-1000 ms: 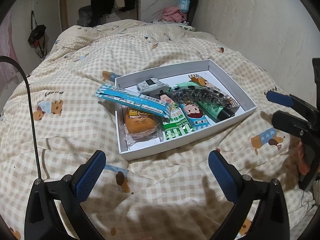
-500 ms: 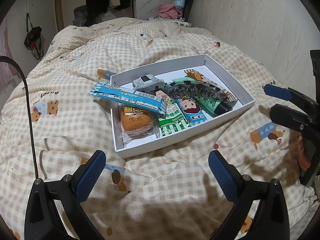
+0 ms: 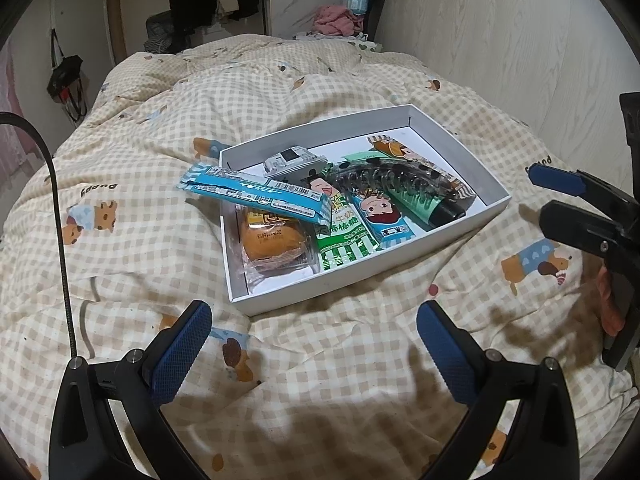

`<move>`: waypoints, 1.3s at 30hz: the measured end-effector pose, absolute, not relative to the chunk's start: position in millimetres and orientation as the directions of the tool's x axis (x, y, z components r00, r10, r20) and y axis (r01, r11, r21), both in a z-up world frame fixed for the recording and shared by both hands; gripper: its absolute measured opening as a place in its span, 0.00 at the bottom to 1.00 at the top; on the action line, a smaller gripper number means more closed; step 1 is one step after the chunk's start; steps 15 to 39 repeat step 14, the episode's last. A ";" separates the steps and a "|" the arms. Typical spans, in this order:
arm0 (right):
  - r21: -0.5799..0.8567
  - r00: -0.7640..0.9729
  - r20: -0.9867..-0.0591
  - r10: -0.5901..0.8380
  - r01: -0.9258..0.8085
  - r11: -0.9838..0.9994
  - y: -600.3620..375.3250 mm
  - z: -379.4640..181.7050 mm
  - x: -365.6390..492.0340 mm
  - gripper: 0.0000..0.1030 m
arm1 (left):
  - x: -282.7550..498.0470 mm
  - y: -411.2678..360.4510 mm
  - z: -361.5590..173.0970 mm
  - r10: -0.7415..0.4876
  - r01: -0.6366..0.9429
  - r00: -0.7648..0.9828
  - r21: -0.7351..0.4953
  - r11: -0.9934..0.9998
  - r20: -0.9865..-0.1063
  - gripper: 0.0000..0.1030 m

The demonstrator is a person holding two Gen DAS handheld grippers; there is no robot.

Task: Organize objects

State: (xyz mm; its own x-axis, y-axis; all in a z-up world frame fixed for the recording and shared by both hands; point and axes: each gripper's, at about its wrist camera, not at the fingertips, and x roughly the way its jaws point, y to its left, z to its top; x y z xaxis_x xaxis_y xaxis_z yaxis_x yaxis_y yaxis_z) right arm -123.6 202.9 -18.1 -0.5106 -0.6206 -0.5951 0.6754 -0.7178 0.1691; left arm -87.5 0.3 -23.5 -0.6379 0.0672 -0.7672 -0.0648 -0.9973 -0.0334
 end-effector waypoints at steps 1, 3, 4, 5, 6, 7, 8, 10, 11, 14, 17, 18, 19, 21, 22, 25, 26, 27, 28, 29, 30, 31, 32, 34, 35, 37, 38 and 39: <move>0.168 -0.510 -0.596 -0.621 0.676 -0.717 202.8 -18.1 -123.7 1.00 | -87.5 0.1 -23.5 0.068 -0.065 -0.637 -0.035 -0.997 -0.768 0.99; 0.167 -0.510 -0.596 -0.620 0.676 -0.718 202.7 -17.9 -124.4 1.00 | -87.5 0.0 -23.5 0.070 -0.066 -0.637 -0.037 -0.997 -0.767 0.99; 0.168 -0.509 -0.597 -0.620 0.676 -0.717 202.8 -17.9 -124.6 1.00 | -87.5 -0.2 -23.6 0.070 -0.066 -0.637 -0.036 -0.997 -0.767 0.99; 0.168 -0.510 -0.596 -0.620 0.676 -0.718 202.3 -17.8 -124.6 1.00 | -87.6 -0.4 -23.9 0.066 -0.064 -0.637 -0.033 -0.997 -0.768 0.99; 0.168 -0.510 -0.596 -0.620 0.676 -0.718 202.2 -17.8 -124.7 1.00 | -87.3 -0.3 -23.9 0.067 -0.063 -0.637 -0.035 -0.997 -0.768 0.99; 0.168 -0.509 -0.597 -0.620 0.676 -0.717 202.2 -17.8 -124.7 1.00 | -87.6 -0.4 -23.8 0.067 -0.062 -0.636 -0.035 -0.997 -0.769 0.99; 0.168 -0.510 -0.597 -0.620 0.676 -0.718 202.2 -17.9 -124.6 1.00 | -87.7 -0.7 -23.9 0.066 -0.061 -0.636 -0.035 -0.998 -0.769 0.99; 0.168 -0.509 -0.597 -0.620 0.676 -0.717 202.5 -18.0 -124.4 1.00 | -88.0 -0.7 -23.5 0.068 -0.061 -0.636 -0.037 -0.997 -0.769 0.99; 0.168 -0.510 -0.597 -0.620 0.676 -0.717 202.1 -17.8 -124.7 1.00 | -87.7 -0.7 -23.2 0.070 -0.063 -0.638 -0.038 -0.997 -0.767 0.99; 0.169 -0.508 -0.599 -0.619 0.676 -0.718 202.1 -18.6 -124.8 1.00 | -87.0 -0.2 -22.1 0.084 -0.074 -0.643 -0.047 -0.996 -0.761 0.99; 0.169 -0.508 -0.599 -0.619 0.676 -0.718 202.1 -18.6 -124.8 1.00 | -87.0 -0.2 -22.1 0.084 -0.074 -0.643 -0.047 -0.996 -0.761 0.99; 0.169 -0.508 -0.599 -0.619 0.676 -0.718 202.1 -18.6 -124.8 1.00 | -87.0 -0.2 -22.1 0.084 -0.074 -0.643 -0.047 -0.996 -0.761 0.99; 0.169 -0.508 -0.599 -0.619 0.676 -0.718 202.1 -18.6 -124.8 1.00 | -87.0 -0.2 -22.1 0.084 -0.074 -0.643 -0.047 -0.996 -0.761 0.99; 0.169 -0.508 -0.599 -0.619 0.676 -0.718 202.1 -18.6 -124.8 1.00 | -87.0 -0.2 -22.1 0.084 -0.074 -0.643 -0.047 -0.996 -0.761 0.99; 0.169 -0.508 -0.599 -0.619 0.676 -0.718 202.1 -18.6 -124.8 1.00 | -87.0 -0.2 -22.1 0.084 -0.074 -0.643 -0.047 -0.996 -0.761 0.99; 0.169 -0.508 -0.599 -0.619 0.676 -0.718 202.1 -18.6 -124.8 1.00 | -87.0 -0.2 -22.1 0.084 -0.074 -0.643 -0.047 -0.996 -0.761 0.99; 0.169 -0.508 -0.599 -0.619 0.676 -0.718 202.1 -18.6 -124.8 1.00 | -87.0 -0.2 -22.1 0.084 -0.074 -0.643 -0.047 -0.996 -0.761 0.99; 0.169 -0.508 -0.599 -0.619 0.676 -0.718 202.1 -18.6 -124.8 1.00 | -87.0 -0.2 -22.1 0.084 -0.074 -0.643 -0.047 -0.996 -0.761 0.99; 0.169 -0.508 -0.599 -0.619 0.676 -0.718 202.1 -18.6 -124.8 1.00 | -87.0 -0.2 -22.1 0.084 -0.074 -0.643 -0.047 -0.996 -0.761 0.99; 0.169 -0.508 -0.599 -0.619 0.676 -0.718 202.1 -18.6 -124.8 1.00 | -87.0 -0.2 -22.1 0.084 -0.074 -0.643 -0.047 -0.996 -0.761 0.99; 0.169 -0.508 -0.599 -0.619 0.676 -0.718 202.1 -18.6 -124.8 1.00 | -87.0 -0.2 -22.1 0.084 -0.074 -0.643 -0.047 -0.996 -0.761 0.99; 0.169 -0.508 -0.599 -0.619 0.676 -0.718 202.1 -18.6 -124.8 1.00 | -87.0 -0.2 -22.1 0.084 -0.074 -0.643 -0.047 -0.996 -0.761 0.99; 0.169 -0.508 -0.599 -0.619 0.676 -0.718 202.1 -18.6 -124.8 1.00 | -87.0 -0.2 -22.1 0.084 -0.074 -0.643 -0.047 -0.996 -0.761 0.99; 0.169 -0.508 -0.599 -0.619 0.676 -0.718 202.1 -18.6 -124.8 1.00 | -87.0 -0.2 -22.1 0.084 -0.074 -0.643 -0.047 -0.996 -0.761 0.99; 0.169 -0.508 -0.599 -0.619 0.676 -0.718 202.1 -18.6 -124.8 1.00 | -87.0 -0.2 -22.1 0.084 -0.074 -0.643 -0.047 -0.996 -0.761 0.99; 0.169 -0.508 -0.599 -0.619 0.676 -0.718 202.1 -18.6 -124.8 1.00 | -87.0 -0.2 -22.1 0.084 -0.074 -0.643 -0.047 -0.996 -0.761 0.99; 0.169 -0.508 -0.599 -0.619 0.676 -0.718 202.1 -18.6 -124.8 1.00 | -87.0 -0.2 -22.1 0.084 -0.074 -0.643 -0.047 -0.996 -0.761 0.99; 0.169 -0.508 -0.599 -0.619 0.676 -0.718 202.1 -18.6 -124.8 1.00 | -87.0 -0.2 -22.1 0.084 -0.074 -0.643 -0.047 -0.996 -0.761 0.99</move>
